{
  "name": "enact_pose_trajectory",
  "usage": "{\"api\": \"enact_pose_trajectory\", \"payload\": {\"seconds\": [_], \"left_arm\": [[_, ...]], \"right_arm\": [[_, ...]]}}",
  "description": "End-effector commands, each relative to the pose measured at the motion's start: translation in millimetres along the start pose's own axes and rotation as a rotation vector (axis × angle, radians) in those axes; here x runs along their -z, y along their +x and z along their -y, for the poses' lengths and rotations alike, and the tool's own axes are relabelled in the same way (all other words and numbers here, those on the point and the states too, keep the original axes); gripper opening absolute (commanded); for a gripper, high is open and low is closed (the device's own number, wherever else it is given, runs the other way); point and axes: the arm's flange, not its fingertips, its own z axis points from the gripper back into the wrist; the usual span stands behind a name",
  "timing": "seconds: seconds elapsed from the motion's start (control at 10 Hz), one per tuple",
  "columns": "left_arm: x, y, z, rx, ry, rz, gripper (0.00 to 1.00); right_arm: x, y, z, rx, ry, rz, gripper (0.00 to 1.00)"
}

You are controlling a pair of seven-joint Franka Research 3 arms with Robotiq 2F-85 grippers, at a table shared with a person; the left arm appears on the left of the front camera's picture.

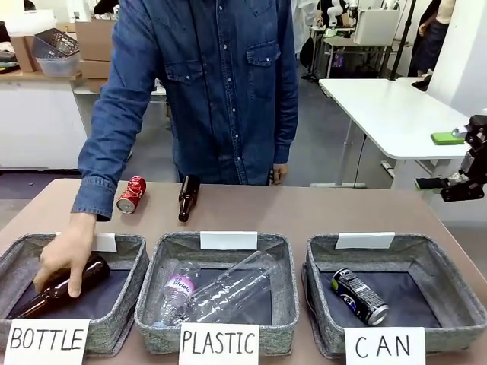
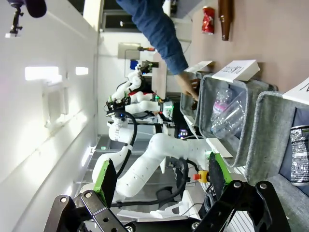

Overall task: Sort the can waste into the basket.
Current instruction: Pick up the can waste from the table and place it in the right Fabric basket.

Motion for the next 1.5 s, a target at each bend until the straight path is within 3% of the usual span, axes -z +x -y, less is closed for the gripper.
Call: {"api": "enact_pose_trajectory", "payload": {"seconds": [0.0, 0.1, 0.2, 0.5, 0.6, 0.7, 0.8, 0.9, 1.0, 1.1, 1.3, 1.4], "left_arm": [[-7, -2, 3, 0.014, 0.003, -0.002, 1.0], [0, 0, 0, 0.0, 0.0, 0.0, 1.0], [34, 16, 2, 0.06, -0.007, -0.212, 1.0], [189, 49, 9, 0.126, 0.107, -0.597, 1.0], [246, 50, 4, 0.179, 0.245, -0.743, 1.0], [284, 50, -6, 0.276, 0.409, -0.825, 1.0], [311, 48, -17, 0.401, 0.566, -0.867, 1.0], [330, 39, -22, 0.522, 0.627, -0.896, 1.0], [341, 30, -16, 0.559, 0.53, -0.881, 1.0], [341, 33, -19, 0.386, 0.484, -0.831, 1.0], [341, 33, -19, 0.386, 0.484, -0.831, 1.0], [352, 35, -24, 0.462, 0.526, -0.865, 1.0]], "right_arm": [[-2, -1, 1, -0.031, -0.004, -0.013, 1.0], [-2, -1, 1, -0.031, -0.004, -0.013, 1.0], [-2, -1, 1, -0.031, -0.004, -0.013, 1.0], [-2, -1, 1, -0.031, -0.004, -0.013, 1.0], [-2, -1, 1, -0.031, -0.004, -0.013, 1.0], [-2, -1, 1, -0.031, -0.004, -0.013, 1.0], [-2, -1, 1, -0.031, -0.004, -0.013, 1.0], [-2, -1, 1, -0.031, -0.004, -0.013, 1.0], [-2, -1, 1, -0.031, -0.004, -0.013, 1.0], [-2, -1, 1, -0.031, -0.004, -0.013, 1.0], [-2, -1, 1, -0.031, -0.004, -0.013, 1.0], [-2, -1, 1, -0.031, -0.004, -0.013, 1.0]]}}
